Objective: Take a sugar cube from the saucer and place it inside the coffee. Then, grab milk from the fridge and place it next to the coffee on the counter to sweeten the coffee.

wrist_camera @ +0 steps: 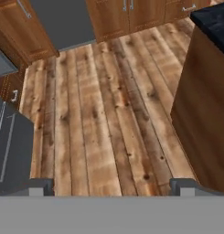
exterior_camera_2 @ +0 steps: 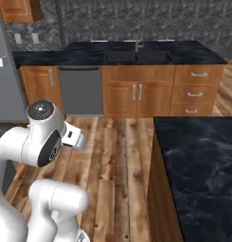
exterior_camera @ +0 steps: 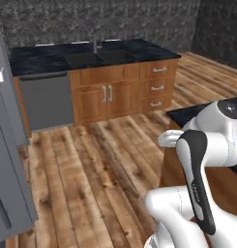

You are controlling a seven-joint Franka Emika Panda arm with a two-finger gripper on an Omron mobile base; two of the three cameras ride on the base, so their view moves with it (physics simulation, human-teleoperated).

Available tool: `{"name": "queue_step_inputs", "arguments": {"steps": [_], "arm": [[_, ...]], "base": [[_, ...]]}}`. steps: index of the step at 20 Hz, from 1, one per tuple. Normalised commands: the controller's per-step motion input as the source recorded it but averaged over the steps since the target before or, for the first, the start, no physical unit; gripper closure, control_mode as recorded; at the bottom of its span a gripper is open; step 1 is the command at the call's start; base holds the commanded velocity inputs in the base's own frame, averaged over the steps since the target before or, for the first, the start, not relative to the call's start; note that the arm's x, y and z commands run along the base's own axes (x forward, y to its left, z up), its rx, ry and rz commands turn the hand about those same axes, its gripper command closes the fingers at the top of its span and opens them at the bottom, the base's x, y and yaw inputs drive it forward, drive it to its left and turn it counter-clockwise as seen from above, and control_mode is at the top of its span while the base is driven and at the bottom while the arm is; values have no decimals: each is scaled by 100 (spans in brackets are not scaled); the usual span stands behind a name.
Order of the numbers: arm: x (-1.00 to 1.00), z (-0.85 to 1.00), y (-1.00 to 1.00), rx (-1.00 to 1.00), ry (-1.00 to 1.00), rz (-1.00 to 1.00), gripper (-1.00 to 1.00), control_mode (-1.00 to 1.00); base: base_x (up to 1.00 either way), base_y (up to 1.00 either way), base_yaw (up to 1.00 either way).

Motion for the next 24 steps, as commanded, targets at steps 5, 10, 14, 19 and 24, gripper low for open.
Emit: {"name": "queue_step_inputs", "arguments": {"steps": [5, 10, 14, 19, 24], "arm": [[0, 0, 0, 0, 0, 0, -100, 100], [0, 0, 0, 0, 0, 0, -100, 100], [0, 0, 0, 0, 0, 0, -100, 100], [0, 0, 0, 0, 0, 0, -100, 100], [0, 0, 0, 0, 0, 0, -100, 100]], "base": [[100, -30, 35], [100, -47, 31], [100, -29, 28], [64, -8, 65], [21, -2, 84]]}}
